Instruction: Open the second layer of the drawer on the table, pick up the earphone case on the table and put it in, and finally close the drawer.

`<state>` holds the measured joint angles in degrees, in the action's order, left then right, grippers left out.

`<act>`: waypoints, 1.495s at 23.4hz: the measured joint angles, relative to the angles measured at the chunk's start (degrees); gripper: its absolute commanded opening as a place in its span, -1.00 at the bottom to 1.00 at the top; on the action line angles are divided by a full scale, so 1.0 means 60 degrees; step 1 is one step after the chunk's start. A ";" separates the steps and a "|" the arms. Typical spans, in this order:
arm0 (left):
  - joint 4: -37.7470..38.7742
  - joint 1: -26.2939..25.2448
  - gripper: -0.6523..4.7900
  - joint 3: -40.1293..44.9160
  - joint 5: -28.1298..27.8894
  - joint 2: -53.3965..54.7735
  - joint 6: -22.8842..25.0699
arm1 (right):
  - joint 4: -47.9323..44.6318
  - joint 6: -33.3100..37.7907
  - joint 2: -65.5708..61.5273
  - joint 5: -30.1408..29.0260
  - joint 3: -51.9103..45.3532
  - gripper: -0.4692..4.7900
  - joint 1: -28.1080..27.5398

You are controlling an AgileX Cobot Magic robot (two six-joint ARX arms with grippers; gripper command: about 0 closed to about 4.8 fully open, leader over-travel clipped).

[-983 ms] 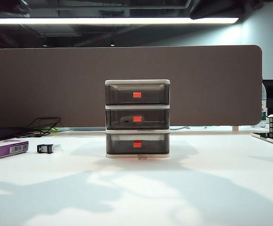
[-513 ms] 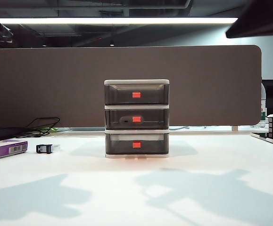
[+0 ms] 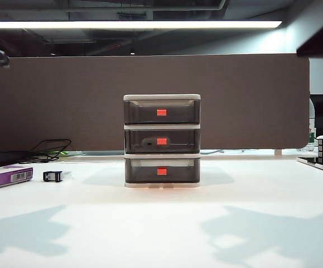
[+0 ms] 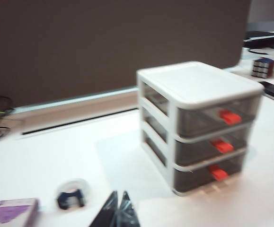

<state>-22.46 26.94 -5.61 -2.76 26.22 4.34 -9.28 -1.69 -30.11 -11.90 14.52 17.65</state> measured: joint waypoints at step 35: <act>-0.0124 -0.6124 -0.78 0.0896 0.3825 -0.1446 -0.2058 | -0.1854 0.0182 0.1344 0.0688 -0.2357 -0.84 -0.1421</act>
<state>-23.20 -9.80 -0.23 20.18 17.54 -8.01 -20.40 -0.60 -22.04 -7.77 0.38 9.13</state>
